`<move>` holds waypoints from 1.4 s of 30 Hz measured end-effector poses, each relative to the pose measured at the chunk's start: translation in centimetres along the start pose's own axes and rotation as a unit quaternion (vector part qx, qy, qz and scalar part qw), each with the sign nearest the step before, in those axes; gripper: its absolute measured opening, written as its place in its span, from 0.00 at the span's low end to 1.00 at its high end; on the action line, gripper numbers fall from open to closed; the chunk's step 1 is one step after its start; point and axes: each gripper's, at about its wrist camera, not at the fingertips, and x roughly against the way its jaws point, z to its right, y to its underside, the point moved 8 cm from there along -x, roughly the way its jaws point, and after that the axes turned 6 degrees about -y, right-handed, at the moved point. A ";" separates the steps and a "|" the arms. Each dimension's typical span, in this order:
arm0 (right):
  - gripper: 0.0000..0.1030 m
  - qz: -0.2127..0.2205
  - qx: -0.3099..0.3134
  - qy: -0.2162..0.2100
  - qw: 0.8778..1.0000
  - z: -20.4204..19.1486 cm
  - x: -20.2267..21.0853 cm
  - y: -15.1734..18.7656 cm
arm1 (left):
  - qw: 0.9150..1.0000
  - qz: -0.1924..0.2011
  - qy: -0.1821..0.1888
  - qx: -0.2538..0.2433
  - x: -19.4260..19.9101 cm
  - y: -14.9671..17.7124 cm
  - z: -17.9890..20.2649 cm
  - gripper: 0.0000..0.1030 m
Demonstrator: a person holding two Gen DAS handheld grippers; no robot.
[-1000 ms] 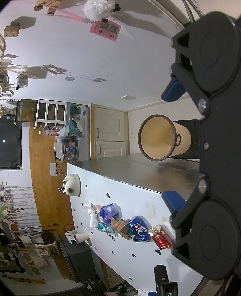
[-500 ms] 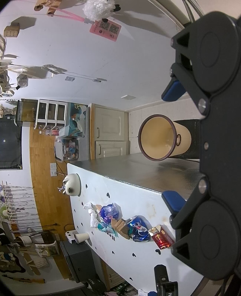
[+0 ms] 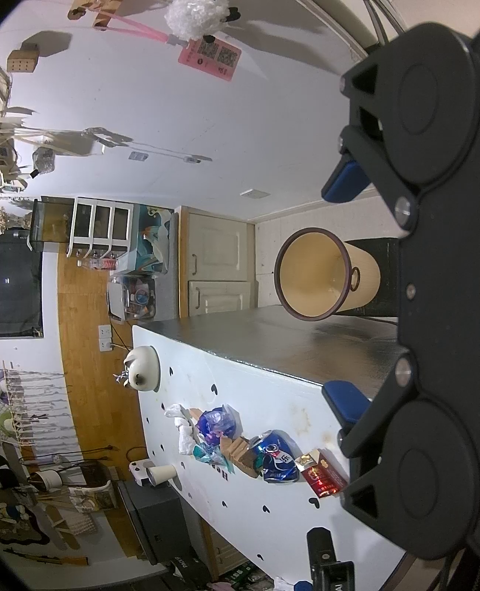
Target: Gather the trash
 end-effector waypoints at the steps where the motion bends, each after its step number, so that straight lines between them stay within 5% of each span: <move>1: 1.00 0.000 0.000 0.000 1.000 0.0 0.0 0.0 | 1.000 0.000 0.000 0.000 0.0 0.0 0.0 1.00; 42: 1.00 -0.002 0.005 -0.006 1.000 0.1 -0.2 -0.2 | 1.000 -0.002 -0.001 0.003 0.0 0.0 0.1 1.00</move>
